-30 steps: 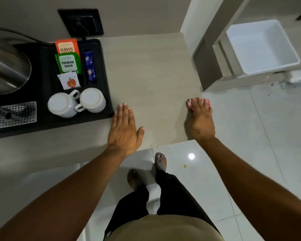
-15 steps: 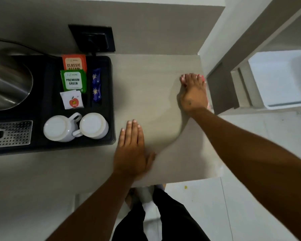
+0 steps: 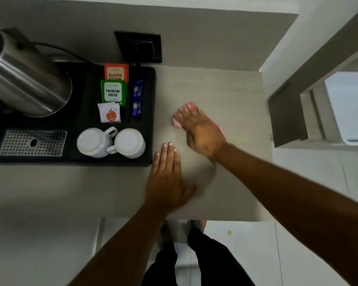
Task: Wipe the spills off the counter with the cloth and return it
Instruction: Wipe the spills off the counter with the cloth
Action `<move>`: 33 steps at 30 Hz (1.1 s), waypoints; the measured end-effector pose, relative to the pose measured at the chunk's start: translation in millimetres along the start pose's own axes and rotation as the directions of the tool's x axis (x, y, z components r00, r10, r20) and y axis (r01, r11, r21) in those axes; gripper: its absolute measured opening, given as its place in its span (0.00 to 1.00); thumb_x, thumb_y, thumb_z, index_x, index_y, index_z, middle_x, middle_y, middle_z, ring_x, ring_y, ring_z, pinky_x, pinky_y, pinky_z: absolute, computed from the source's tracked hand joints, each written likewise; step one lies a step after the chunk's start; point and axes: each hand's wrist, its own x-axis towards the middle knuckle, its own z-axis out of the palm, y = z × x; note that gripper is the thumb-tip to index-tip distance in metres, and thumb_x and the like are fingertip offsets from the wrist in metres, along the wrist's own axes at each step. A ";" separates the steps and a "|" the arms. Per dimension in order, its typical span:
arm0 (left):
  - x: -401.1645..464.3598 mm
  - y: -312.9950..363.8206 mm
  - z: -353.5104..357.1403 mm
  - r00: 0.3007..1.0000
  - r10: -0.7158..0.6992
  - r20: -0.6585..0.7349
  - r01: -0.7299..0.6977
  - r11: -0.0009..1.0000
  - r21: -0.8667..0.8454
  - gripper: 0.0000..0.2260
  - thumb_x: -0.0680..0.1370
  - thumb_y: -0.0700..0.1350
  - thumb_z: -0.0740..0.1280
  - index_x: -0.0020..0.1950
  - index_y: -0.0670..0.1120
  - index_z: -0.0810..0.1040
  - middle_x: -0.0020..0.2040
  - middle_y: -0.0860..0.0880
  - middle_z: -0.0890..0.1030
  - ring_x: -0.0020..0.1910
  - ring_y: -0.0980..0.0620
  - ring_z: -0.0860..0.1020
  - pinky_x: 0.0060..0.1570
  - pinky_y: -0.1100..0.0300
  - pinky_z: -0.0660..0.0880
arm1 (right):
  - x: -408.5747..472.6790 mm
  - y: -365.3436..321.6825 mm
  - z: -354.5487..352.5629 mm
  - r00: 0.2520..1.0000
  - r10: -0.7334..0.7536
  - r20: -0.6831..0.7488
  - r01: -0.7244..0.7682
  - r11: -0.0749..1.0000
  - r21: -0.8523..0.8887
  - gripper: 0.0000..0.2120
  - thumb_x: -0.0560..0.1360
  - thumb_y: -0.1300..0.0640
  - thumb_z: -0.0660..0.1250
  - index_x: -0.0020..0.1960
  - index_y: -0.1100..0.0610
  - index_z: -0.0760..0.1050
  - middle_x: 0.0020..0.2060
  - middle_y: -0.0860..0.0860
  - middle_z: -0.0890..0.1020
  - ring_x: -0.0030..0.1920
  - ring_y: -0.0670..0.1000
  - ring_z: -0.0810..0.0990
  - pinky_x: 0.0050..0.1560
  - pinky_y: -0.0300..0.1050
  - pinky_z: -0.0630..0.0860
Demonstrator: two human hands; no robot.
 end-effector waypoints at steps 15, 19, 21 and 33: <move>-35.3 -17.7 -2.5 0.991 0.099 0.088 -0.104 0.993 0.055 0.49 0.78 0.73 0.48 0.82 0.35 0.45 0.83 0.35 0.45 0.83 0.39 0.42 0.81 0.42 0.44 | -56.3 10.2 10.8 0.921 0.335 -0.198 -0.341 0.940 0.003 0.18 0.77 0.59 0.58 0.66 0.55 0.74 0.67 0.58 0.75 0.72 0.65 0.66 0.73 0.58 0.62; -39.4 -24.5 -4.3 0.984 0.134 0.116 -0.145 0.985 0.090 0.47 0.79 0.72 0.45 0.81 0.34 0.45 0.83 0.34 0.45 0.83 0.39 0.41 0.81 0.41 0.45 | -81.2 -48.5 34.0 0.970 0.192 -0.151 -0.193 0.981 0.008 0.24 0.78 0.64 0.62 0.74 0.57 0.69 0.75 0.59 0.69 0.77 0.65 0.60 0.78 0.61 0.56; -41.3 -25.4 -3.5 0.982 0.151 0.113 -0.162 0.981 0.102 0.47 0.79 0.72 0.44 0.82 0.35 0.45 0.83 0.34 0.46 0.83 0.39 0.42 0.81 0.41 0.46 | -119.7 -71.1 41.8 0.978 0.158 -0.133 -0.162 0.987 -0.017 0.28 0.77 0.64 0.63 0.76 0.57 0.65 0.77 0.60 0.65 0.79 0.64 0.56 0.79 0.61 0.56; -43.0 -26.6 -5.1 0.981 0.139 0.135 -0.157 0.979 0.132 0.46 0.78 0.72 0.39 0.82 0.36 0.41 0.83 0.36 0.41 0.83 0.40 0.38 0.81 0.43 0.43 | -165.5 -8.7 21.8 0.767 0.606 -0.212 -0.604 0.793 0.079 0.22 0.82 0.60 0.56 0.75 0.52 0.65 0.78 0.55 0.63 0.80 0.61 0.52 0.80 0.57 0.49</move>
